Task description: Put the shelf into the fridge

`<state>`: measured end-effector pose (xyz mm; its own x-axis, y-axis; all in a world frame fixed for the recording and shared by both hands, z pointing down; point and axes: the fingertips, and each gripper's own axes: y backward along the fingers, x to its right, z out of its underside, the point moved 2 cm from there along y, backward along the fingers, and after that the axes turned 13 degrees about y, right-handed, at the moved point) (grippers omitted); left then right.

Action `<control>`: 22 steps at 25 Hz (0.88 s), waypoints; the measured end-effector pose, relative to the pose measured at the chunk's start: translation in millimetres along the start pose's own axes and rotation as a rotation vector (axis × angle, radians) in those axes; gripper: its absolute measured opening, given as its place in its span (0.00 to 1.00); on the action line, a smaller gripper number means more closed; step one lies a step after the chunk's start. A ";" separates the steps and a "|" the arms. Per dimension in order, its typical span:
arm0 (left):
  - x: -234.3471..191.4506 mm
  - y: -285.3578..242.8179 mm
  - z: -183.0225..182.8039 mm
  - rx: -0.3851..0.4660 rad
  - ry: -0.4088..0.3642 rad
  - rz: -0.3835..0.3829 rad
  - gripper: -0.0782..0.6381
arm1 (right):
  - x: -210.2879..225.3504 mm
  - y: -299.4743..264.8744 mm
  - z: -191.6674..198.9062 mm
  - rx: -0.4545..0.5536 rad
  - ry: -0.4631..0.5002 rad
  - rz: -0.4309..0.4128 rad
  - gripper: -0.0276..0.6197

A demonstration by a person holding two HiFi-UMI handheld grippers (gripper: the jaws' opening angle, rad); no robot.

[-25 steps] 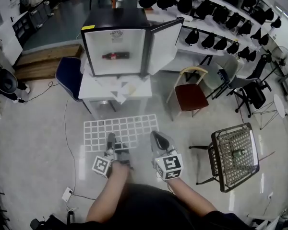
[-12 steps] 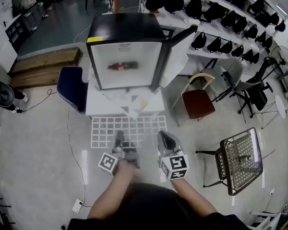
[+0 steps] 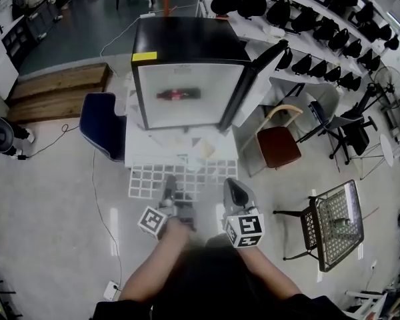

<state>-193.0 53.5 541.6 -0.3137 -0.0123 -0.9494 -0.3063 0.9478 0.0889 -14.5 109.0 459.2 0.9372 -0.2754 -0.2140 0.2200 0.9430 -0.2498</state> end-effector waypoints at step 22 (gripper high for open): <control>-27.8 -141.3 -0.7 0.060 -0.020 -0.001 0.16 | 73.0 -124.0 8.3 0.035 -0.115 -0.050 0.05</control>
<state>-141.7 -80.2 555.7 -0.2953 -0.0080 -0.9554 -0.2523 0.9651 0.0699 28.9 -26.5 482.4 0.9491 -0.3013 -0.0921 0.2751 0.9350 -0.2240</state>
